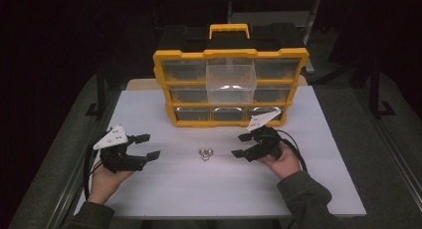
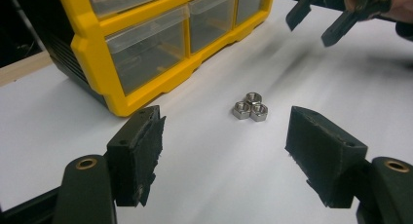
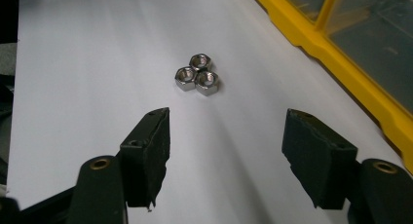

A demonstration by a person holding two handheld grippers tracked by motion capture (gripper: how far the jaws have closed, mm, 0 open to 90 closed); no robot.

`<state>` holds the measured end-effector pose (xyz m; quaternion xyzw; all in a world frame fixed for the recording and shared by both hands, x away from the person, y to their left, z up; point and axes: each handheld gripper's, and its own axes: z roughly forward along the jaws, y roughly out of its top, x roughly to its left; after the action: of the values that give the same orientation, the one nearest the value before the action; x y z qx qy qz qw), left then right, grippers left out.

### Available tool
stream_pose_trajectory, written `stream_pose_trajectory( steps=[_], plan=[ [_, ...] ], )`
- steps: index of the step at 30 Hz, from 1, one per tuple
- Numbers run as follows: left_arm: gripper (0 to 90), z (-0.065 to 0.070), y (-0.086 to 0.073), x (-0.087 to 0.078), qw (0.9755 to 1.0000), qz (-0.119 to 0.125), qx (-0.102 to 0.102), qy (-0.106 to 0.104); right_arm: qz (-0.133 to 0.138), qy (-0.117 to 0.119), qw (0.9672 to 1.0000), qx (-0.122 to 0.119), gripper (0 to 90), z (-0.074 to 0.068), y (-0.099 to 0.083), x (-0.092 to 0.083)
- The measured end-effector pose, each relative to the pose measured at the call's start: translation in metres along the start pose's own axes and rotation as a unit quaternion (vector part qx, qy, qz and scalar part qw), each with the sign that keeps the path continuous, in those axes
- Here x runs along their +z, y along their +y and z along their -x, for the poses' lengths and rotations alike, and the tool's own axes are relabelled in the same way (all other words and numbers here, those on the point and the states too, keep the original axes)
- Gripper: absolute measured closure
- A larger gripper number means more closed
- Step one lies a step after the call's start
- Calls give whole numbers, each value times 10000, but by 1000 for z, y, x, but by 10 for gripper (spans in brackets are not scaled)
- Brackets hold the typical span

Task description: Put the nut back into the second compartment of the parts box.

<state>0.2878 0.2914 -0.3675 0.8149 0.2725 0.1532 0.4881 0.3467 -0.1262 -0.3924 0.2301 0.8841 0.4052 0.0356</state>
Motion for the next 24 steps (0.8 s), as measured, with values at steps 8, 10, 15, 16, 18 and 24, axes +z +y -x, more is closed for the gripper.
stream_pose_trajectory(
  steps=[8, 10, 15, 16, 18, 24],
  plan=[
    [278, 1, -6, 2, 10000, 17, -21, 27, -197, 149, 9994, -239, 386, -2, 16, 31],
    [277, 1, -7, 3, 10000, 19, -11, 33, -285, 162, 9991, -270, 396, -1, 20, 41],
    [276, 0, -9, 3, 10000, 33, -19, 36, -443, 282, 9979, -391, 443, 2, 24, 69],
    [276, 0, -9, 2, 10000, 27, -9, 36, -502, 307, 9977, -333, 457, 1, 26, 73],
    [276, 0, -9, 2, 10000, 39, -9, 30, -553, 232, 9974, -389, 495, 0, 28, 81],
    [276, 1, -8, 3, 10000, 71, 2, 1, -672, 171, 9965, -468, 586, -1, 32, 98]
  ],
)
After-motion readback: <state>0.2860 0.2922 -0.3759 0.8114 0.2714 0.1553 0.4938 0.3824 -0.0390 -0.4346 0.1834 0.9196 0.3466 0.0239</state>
